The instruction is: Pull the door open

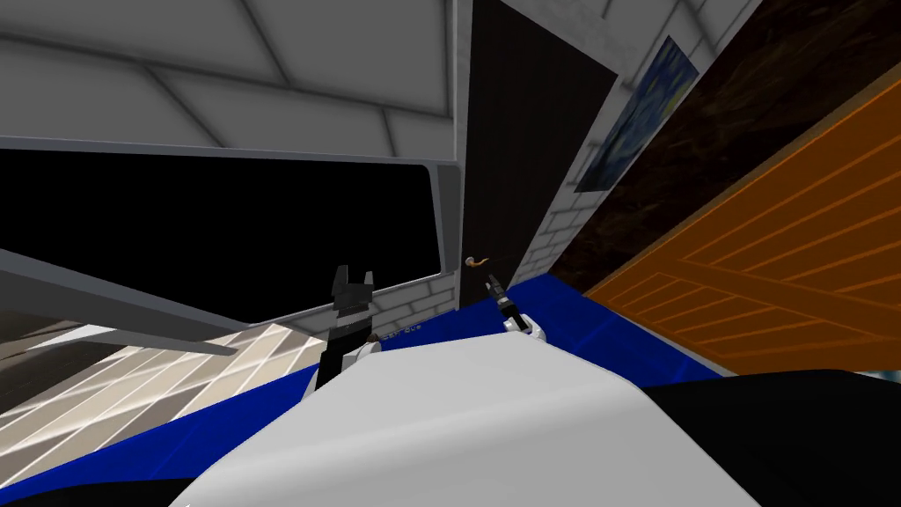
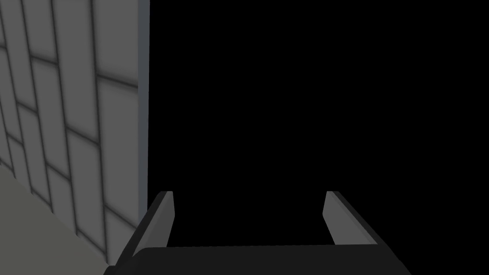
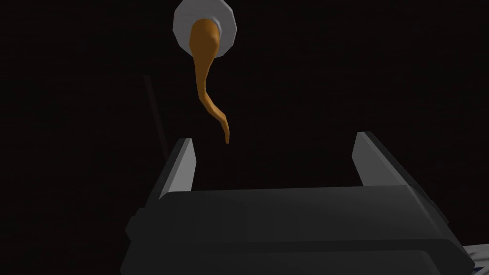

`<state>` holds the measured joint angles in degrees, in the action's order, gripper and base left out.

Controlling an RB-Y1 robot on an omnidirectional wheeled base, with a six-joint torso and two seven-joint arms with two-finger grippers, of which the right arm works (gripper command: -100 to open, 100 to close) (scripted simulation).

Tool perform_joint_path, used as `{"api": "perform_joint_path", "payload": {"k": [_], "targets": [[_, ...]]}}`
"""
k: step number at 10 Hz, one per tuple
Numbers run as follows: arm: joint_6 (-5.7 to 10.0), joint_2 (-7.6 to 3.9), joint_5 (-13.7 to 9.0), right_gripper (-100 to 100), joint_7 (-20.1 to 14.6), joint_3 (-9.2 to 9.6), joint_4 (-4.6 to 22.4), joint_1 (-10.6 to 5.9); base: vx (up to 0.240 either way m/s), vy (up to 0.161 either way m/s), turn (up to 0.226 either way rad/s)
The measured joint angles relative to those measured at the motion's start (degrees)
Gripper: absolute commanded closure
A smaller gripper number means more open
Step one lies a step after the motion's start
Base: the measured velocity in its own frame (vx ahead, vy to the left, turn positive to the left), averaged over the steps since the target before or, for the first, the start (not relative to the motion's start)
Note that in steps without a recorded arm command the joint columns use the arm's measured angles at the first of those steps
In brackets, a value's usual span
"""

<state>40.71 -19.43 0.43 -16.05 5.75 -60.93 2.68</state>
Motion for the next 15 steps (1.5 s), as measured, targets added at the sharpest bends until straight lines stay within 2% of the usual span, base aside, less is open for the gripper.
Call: {"api": "perform_joint_path", "payload": {"k": [1,5,8,10,11,12,13,14,15], "targets": [[0.2,-0.34,0.0,-100,-0.1,0.14,1.0,-0.22,0.049,-0.052,0.145],[1.25,-1.79,0.0,-100,-0.7,0.88,7.4,-2.97,0.058,-0.056,0.109],[1.51,-2.88,-0.1,-100,-1.0,1.38,10.7,-4.14,0.052,-0.047,0.072],[1.42,-3.14,-0.1,-100,-1.1,1.51,11.3,-4.42,0.013,-0.014,0.128],[1.02,-3.17,-0.4,-100,-0.8,0.68,10.9,-4.1,0.006,-0.017,0.179],[0.96,-2.97,-0.8,-100,-0.3,-0.07,12.0,-4.85,0.005,-0.021,0.217],[1.87,-2.82,-1.2,-100,0.1,-0.99,14.9,-6.27,0.007,-0.031,0.273],[2.29,-2.66,-1.7,-100,0.8,-2.21,15.7,-6.26,0.008,-0.029,0.258],[1.73,-2.64,-2.2,-100,1.3,-3.22,15.3,-6.1,0.012,-0.033,0.327]]}}
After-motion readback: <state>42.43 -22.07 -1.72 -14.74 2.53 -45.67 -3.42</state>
